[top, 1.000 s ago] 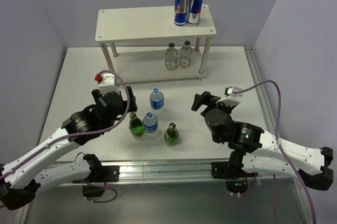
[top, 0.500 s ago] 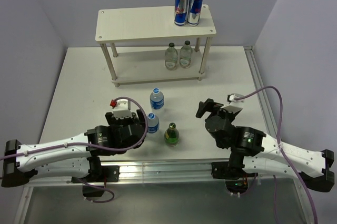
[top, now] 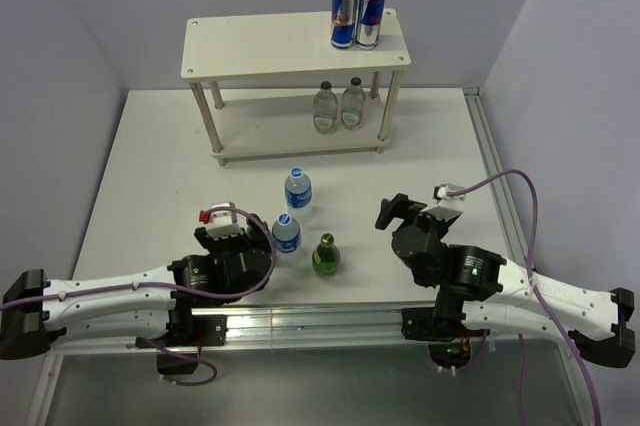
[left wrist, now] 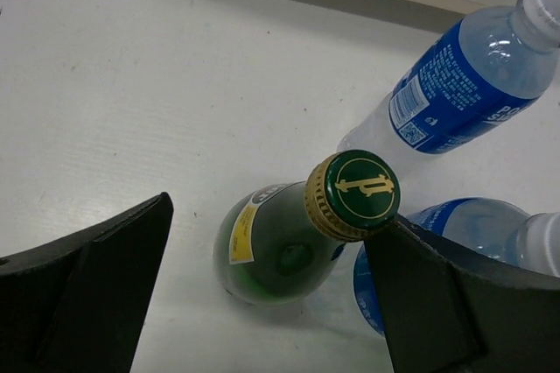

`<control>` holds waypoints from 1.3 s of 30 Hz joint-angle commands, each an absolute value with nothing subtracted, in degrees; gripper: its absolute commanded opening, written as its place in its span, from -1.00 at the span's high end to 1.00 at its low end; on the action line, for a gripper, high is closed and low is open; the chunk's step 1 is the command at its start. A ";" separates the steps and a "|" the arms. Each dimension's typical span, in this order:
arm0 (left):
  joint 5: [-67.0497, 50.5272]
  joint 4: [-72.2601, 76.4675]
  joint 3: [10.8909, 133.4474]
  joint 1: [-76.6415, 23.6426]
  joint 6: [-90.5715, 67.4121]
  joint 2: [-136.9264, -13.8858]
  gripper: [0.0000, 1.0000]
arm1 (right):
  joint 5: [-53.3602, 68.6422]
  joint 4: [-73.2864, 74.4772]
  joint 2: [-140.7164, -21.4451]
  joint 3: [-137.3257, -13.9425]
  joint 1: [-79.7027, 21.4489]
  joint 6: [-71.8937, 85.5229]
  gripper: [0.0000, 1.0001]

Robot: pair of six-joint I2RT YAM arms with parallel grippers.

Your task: Place and organize the beverage onto the shelf

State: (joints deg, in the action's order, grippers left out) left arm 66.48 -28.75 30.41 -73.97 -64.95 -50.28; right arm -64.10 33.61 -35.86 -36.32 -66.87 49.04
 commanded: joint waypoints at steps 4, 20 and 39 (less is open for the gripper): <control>72.60 -12.84 27.60 -74.18 -57.66 -50.97 -0.83 | -65.57 32.96 -37.53 -35.68 -67.15 51.33 -0.99; 69.17 -6.06 28.47 -68.29 -52.20 -59.76 0.81 | -66.00 32.78 -36.56 -33.84 -67.15 51.77 -0.99; 70.05 -16.55 46.57 -68.03 -35.09 -54.15 0.99 | -65.57 29.88 -36.04 -33.93 -67.15 48.43 -0.99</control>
State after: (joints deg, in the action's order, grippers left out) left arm 66.67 -23.64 40.21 -68.42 -44.73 -57.67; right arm -64.03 32.51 -36.51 -34.04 -66.87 49.10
